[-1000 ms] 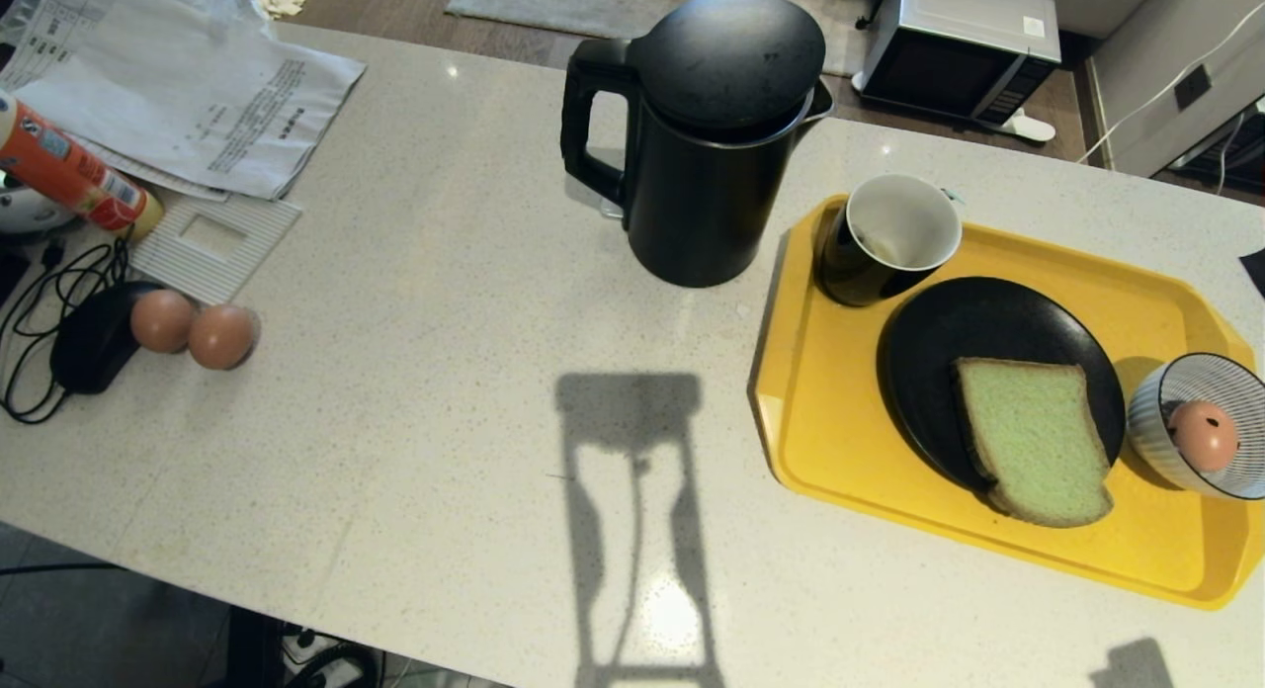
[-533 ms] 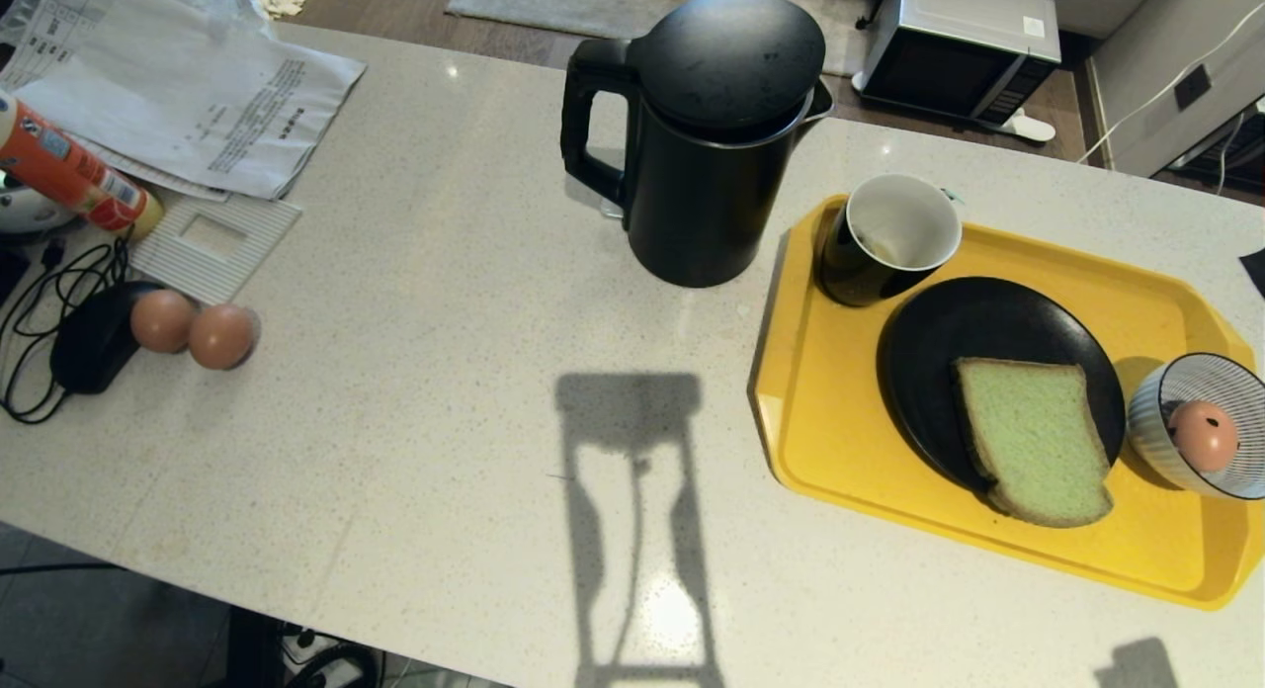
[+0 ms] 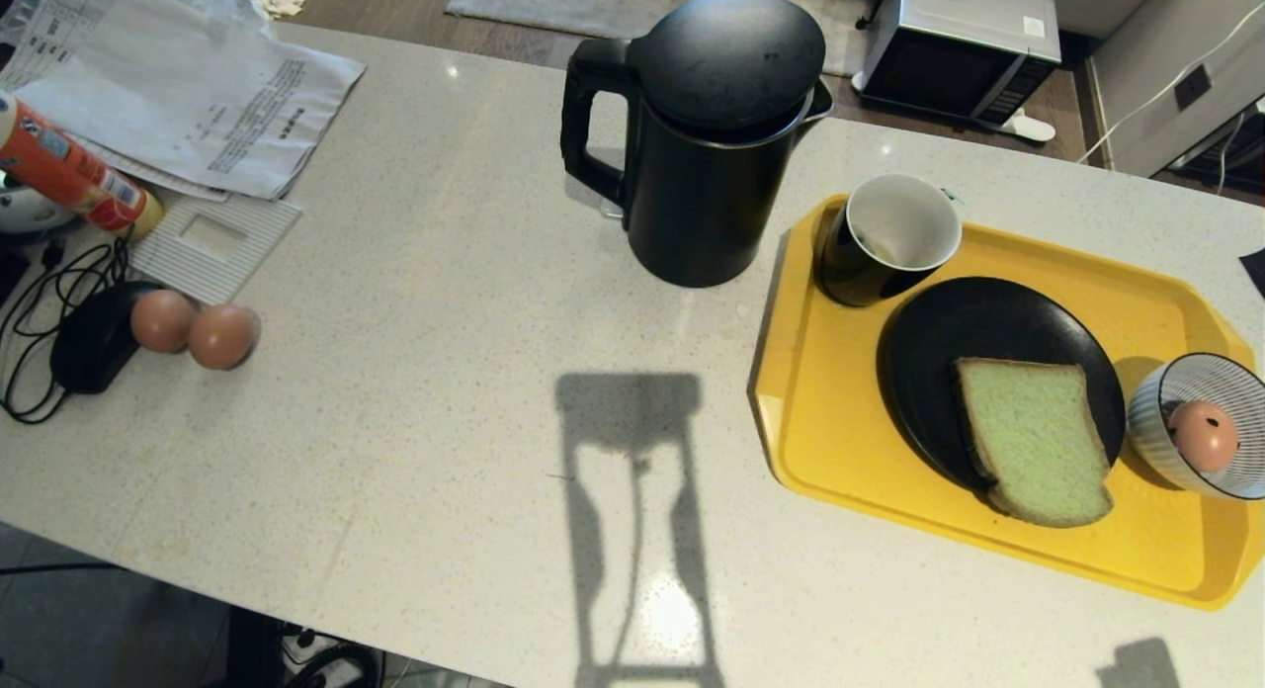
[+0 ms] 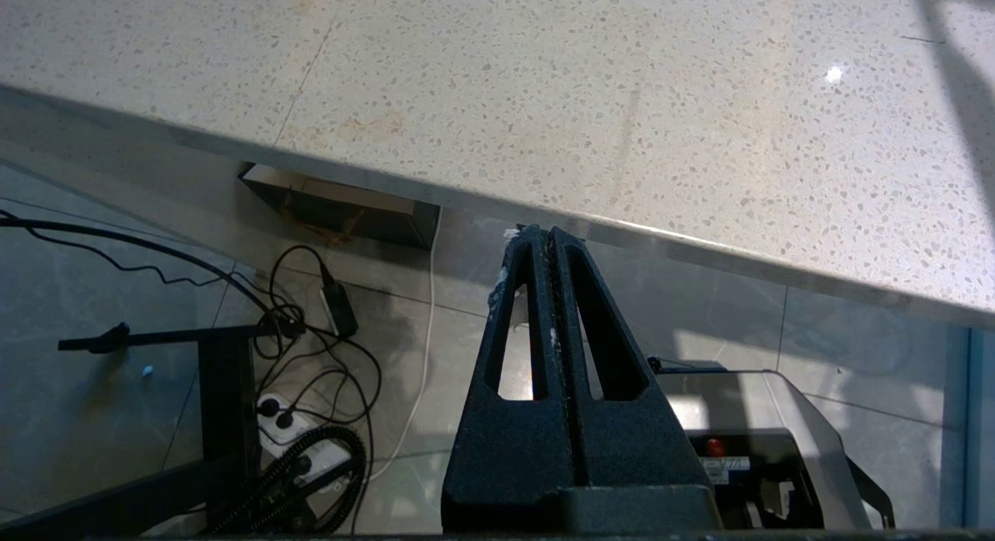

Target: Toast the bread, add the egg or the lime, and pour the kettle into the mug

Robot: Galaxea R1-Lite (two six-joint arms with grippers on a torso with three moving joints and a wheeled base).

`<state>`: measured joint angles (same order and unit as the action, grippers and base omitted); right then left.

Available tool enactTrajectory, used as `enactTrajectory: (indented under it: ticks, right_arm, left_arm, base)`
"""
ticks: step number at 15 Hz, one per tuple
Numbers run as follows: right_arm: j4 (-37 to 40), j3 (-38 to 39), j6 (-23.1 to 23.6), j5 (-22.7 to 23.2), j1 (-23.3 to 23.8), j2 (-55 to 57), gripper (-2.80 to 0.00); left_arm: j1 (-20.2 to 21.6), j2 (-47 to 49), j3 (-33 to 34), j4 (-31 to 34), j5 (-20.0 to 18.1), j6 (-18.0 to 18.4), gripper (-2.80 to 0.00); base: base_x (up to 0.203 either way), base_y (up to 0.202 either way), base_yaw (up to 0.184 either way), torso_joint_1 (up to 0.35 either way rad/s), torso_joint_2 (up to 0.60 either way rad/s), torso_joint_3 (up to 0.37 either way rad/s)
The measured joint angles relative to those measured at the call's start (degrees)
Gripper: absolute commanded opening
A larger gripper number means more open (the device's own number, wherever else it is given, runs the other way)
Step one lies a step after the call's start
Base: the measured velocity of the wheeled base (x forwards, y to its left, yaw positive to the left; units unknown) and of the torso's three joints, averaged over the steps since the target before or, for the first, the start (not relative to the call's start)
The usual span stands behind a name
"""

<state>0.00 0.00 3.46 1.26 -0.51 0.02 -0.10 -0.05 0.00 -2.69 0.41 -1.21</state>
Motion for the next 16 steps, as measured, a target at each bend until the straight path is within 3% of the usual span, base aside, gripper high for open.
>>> enactTrajectory:
  ticks: [16]
  right_arm:
    - [0.0,0.0,0.5,0.1,0.0,0.0,-2.8]
  left_arm:
    - [0.0,0.0,0.0,0.0,0.0,0.0,-2.8]
  base:
    - [0.0,0.0,0.0,0.0,0.0,0.0]
